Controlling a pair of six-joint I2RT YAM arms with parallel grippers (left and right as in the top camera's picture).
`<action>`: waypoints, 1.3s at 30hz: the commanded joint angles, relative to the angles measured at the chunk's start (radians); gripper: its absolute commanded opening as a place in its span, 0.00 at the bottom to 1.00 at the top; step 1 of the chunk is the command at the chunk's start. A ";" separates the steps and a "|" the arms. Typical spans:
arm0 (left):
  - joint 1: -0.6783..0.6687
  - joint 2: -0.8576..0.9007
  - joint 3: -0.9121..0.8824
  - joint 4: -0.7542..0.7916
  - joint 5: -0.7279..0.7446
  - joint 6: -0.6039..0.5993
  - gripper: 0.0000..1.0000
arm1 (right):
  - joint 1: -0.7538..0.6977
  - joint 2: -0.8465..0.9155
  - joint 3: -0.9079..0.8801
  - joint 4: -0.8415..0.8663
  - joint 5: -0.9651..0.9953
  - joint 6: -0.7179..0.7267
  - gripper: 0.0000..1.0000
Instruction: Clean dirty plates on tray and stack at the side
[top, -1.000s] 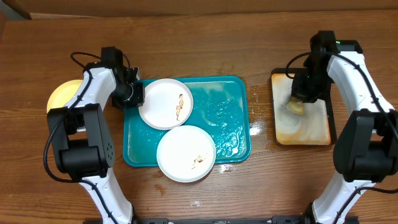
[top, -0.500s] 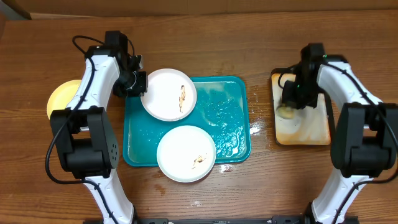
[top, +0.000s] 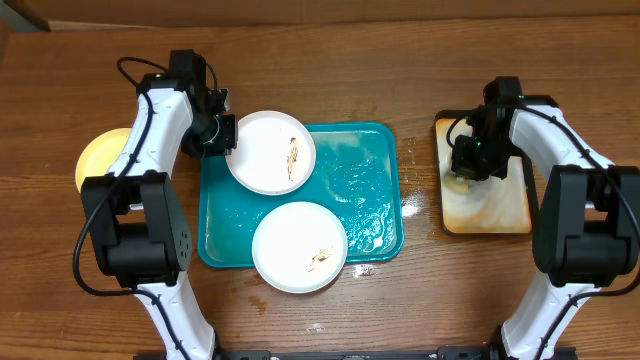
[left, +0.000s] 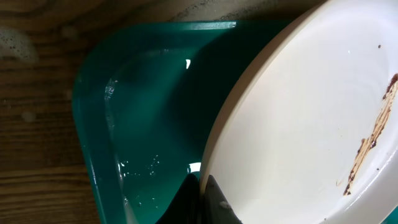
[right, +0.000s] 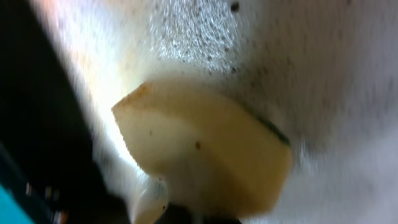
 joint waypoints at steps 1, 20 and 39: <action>-0.010 -0.032 0.021 -0.003 -0.002 -0.016 0.04 | 0.007 -0.094 0.069 -0.035 -0.021 -0.008 0.04; -0.062 -0.024 0.010 0.031 0.042 -0.002 0.04 | 0.249 -0.206 0.156 -0.124 -0.548 -0.317 0.04; -0.134 0.116 0.010 0.023 0.088 0.002 0.04 | 0.585 -0.041 0.154 0.291 -0.359 0.114 0.04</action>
